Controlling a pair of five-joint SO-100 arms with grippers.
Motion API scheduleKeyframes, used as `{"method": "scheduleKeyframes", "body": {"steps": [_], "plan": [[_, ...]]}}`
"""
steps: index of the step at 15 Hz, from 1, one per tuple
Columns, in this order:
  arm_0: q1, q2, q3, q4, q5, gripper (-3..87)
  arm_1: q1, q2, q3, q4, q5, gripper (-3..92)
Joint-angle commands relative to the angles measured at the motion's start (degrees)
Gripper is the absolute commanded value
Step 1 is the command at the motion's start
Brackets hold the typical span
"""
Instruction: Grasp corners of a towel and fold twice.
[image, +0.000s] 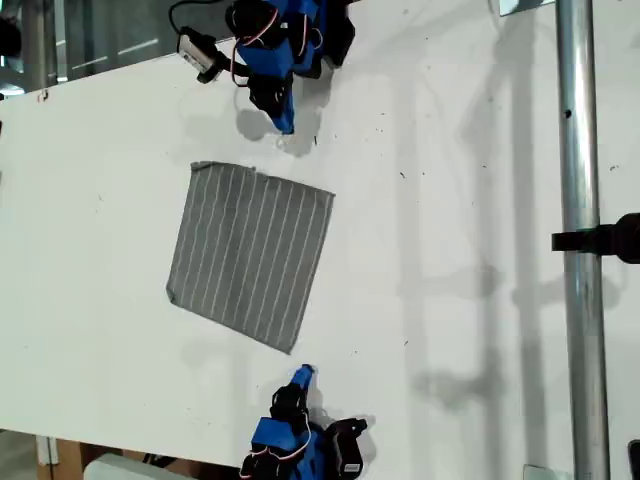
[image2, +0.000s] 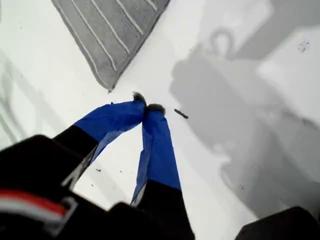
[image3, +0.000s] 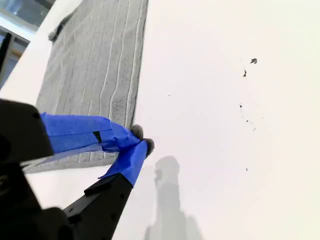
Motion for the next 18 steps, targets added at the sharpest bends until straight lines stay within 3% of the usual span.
{"method": "scheduleKeyframes", "body": {"steps": [1,7,9,10,11,14,18], "plan": [[-1.0,0.3,0.0,0.2,0.1,-2.9,-1.0,-20.7,-13.9,-7.3,-5.6,-0.3],[-1.0,0.3,0.0,0.2,0.0,-2.9,-8.5,-69.0,-60.6,-4.7,-28.7,-0.3],[-1.0,0.3,0.0,0.2,0.0,-2.9,-11.3,-77.4,-70.8,-0.3,-31.1,-0.3],[-1.0,0.3,0.0,0.2,-0.1,-2.9,-12.0,-82.0,-76.6,4.7,-33.2,21.8],[-1.0,0.3,0.0,0.2,-0.2,-2.9,-12.7,-85.6,-80.9,7.8,-35.5,36.9],[-0.9,0.3,0.0,0.2,-0.2,-2.9,-12.4,-89.5,-81.3,10.4,-37.7,45.3],[-0.8,0.3,0.0,0.2,0.0,-2.9,-11.3,-94.0,-75.8,6.2,-40.7,46.5]]}}
